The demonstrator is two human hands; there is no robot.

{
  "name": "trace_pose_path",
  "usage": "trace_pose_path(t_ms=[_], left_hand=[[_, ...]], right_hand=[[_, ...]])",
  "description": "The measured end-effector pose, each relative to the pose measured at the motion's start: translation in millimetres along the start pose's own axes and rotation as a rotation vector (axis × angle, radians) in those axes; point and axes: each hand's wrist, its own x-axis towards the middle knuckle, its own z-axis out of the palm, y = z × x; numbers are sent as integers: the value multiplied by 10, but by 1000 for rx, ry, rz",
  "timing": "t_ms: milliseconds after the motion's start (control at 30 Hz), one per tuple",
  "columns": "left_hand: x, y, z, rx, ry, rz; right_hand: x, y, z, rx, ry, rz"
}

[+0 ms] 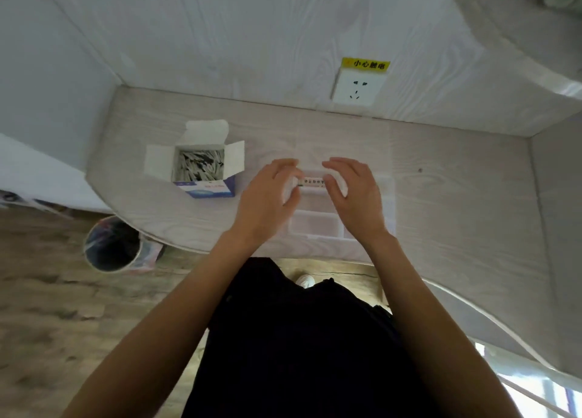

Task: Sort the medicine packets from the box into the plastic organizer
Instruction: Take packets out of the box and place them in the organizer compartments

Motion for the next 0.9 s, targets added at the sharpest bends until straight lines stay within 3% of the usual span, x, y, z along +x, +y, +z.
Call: trace_pose_path(t_ms=[67,133,233,300,433,567,767,900], left_hand=[[-117,-76,-334,1,154,-6],[-193,-305,-631,133,209,-58],[-258,-824,-902,341,31,-207],[-269,-1041,-973,340,-98,-316],[-260,-1092,-1036,168,-77,-399],[-223,-941,-940,132,-24,-438],[-204,-786,-706,178,57,-457],[-236,-817,-690,324,103,-431]], right_hand=[[119,-263,62,70,-49,-81],[234,-512,218,93,-109,-198],[366,-825,546,78,-254,-329],[459,-923,708,5,-312,-377],[633,-929,821,-54,-380,-273],[741,-916,789,-115,-304,-301],[862,-1104,821,-366,-411,-278],[911,-1199,907,-405,-367,-343]])
